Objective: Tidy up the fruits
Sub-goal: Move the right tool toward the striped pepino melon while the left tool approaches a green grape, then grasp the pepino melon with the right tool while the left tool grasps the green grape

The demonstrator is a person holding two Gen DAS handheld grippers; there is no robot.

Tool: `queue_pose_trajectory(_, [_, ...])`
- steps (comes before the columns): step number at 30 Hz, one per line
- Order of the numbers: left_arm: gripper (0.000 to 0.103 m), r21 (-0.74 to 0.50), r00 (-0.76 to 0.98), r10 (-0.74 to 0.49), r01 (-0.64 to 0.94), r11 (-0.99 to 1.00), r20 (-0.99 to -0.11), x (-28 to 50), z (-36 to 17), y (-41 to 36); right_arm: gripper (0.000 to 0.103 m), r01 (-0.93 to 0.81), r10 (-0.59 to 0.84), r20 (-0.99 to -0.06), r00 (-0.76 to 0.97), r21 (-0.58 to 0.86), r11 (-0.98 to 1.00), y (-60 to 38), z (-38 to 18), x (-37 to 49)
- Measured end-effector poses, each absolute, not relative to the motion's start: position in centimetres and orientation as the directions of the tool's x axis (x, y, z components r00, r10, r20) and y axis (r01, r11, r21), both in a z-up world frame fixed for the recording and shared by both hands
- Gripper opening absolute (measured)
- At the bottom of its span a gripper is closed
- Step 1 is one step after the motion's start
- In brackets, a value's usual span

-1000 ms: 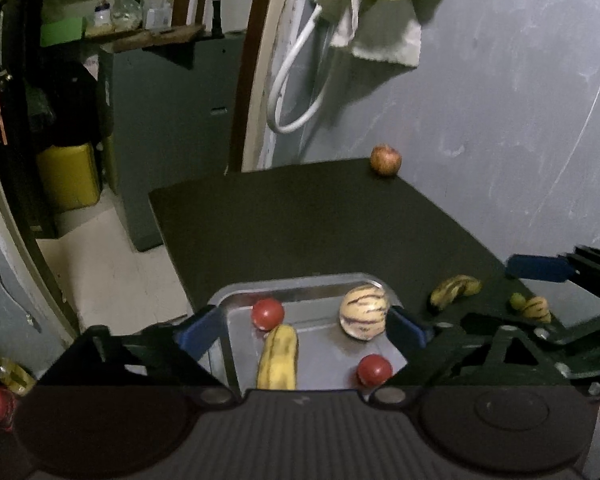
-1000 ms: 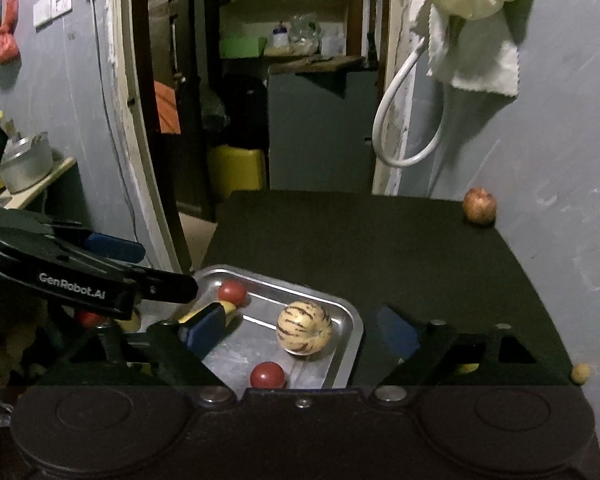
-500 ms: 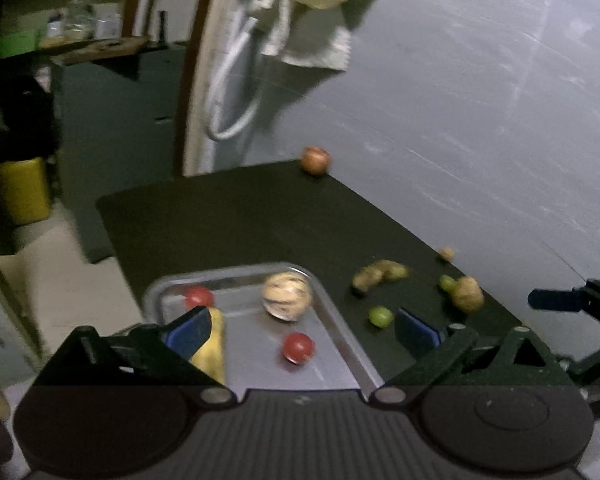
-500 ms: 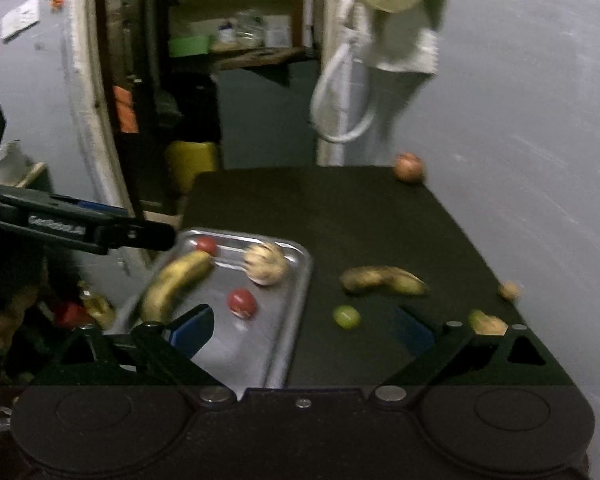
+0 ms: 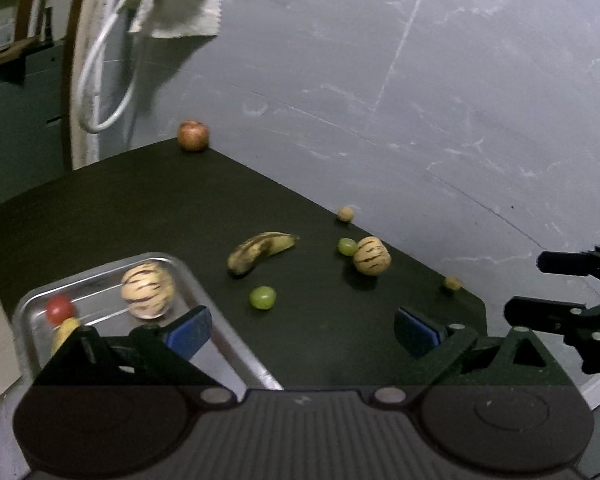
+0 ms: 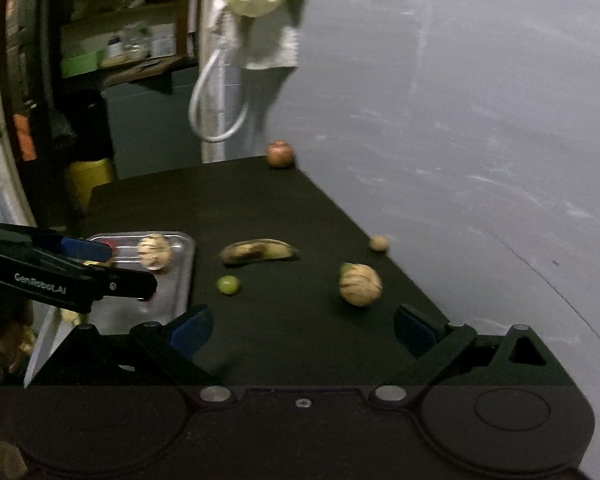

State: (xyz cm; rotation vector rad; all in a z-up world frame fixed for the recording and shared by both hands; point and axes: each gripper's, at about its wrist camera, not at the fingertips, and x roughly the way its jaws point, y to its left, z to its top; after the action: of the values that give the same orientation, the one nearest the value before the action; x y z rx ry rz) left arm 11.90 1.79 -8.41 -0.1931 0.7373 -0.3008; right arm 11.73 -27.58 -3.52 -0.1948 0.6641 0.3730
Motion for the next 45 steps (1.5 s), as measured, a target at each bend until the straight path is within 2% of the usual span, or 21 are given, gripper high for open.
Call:
queue_pose_trajectory(7, [0.1,-0.253,0.692,-0.306,0.181,0.95,-0.654,14.5,-9.1,-1.1,0.1,-0.367,0.271,-0.642,0.717,-0.017,0.93,-30.3,-4.7,14.2])
queue_pose_trajectory(20, [0.099,-0.15,0.657,-0.125,0.018,0.988,-0.744,19.9,-12.8,-5.3,0.1,-0.488,0.417,-0.665,0.619,0.089,0.868,-32.7,-9.2,25.8])
queue_pose_trajectory(26, [0.095,-0.09,0.636,-0.06,-0.014,0.996,-0.77,22.1,-15.3,-6.6,0.1,-0.529,0.439,-0.697,0.567,0.1,0.843,-31.9,-11.2,30.1])
queue_pose_trajectory(45, [0.086,-0.073,0.6,0.013,-0.119,0.99,-0.8,24.2,-18.4,-6.3,0.095,-0.548,0.437,-0.763,0.476,0.132,0.826,-29.3,-14.9,34.3])
